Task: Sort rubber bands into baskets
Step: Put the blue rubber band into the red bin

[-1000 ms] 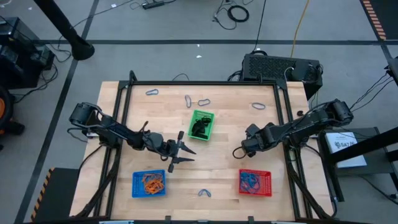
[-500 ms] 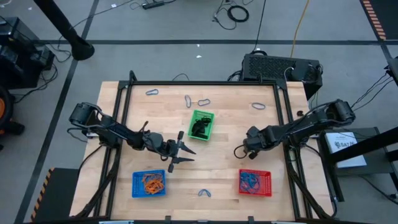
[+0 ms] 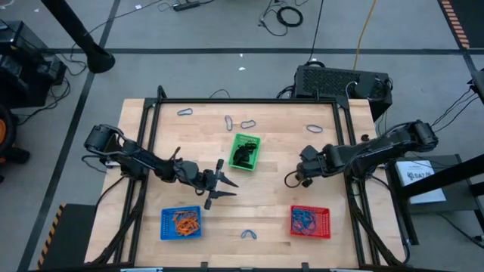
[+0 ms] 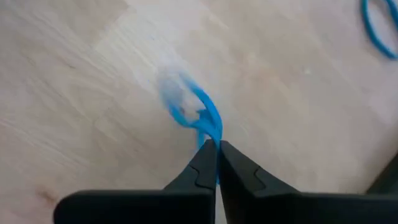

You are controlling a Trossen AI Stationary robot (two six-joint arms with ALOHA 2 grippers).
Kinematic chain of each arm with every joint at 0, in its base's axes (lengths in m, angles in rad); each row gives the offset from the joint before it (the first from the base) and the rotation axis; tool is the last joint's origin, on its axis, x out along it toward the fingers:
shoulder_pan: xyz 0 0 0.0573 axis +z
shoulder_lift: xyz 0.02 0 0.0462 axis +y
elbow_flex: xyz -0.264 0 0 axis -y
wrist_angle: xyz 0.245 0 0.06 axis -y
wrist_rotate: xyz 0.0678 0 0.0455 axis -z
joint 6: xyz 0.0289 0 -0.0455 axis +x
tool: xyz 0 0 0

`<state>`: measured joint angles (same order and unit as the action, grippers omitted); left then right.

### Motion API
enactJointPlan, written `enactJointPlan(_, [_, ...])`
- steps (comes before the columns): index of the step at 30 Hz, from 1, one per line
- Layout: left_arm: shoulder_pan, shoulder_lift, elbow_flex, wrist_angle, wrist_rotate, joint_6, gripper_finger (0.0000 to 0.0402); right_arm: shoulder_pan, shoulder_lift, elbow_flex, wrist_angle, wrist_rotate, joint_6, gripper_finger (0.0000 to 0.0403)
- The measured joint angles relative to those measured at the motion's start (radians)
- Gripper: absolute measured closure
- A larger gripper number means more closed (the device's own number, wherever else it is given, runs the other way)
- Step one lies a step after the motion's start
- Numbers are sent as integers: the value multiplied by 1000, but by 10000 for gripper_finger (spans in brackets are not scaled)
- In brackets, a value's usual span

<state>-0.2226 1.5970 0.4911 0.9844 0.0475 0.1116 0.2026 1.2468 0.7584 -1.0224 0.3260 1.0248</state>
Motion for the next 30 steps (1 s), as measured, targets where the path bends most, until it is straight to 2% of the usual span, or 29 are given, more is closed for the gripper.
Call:
enactJointPlan(5, [0,0,0,0,0,0,265,0,-13,35,-3,17,-4,401])
enactJointPlan(30, [0,0,0,0,0,0,265,0,-11,34,-5,47,45,397])
